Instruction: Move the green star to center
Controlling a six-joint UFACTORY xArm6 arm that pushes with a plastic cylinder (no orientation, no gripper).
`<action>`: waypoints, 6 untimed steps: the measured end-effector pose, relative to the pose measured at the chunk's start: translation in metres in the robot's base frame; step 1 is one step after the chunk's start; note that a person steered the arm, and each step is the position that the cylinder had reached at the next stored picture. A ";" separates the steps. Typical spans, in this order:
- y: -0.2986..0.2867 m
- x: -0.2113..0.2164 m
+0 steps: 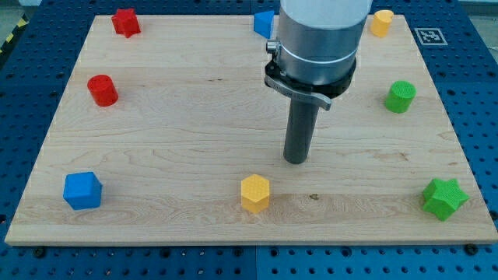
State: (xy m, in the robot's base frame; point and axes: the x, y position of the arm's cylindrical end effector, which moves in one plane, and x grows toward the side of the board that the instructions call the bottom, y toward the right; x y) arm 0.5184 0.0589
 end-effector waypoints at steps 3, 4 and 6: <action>0.002 0.057; 0.002 0.057; 0.046 0.059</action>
State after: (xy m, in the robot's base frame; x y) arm 0.5778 0.1047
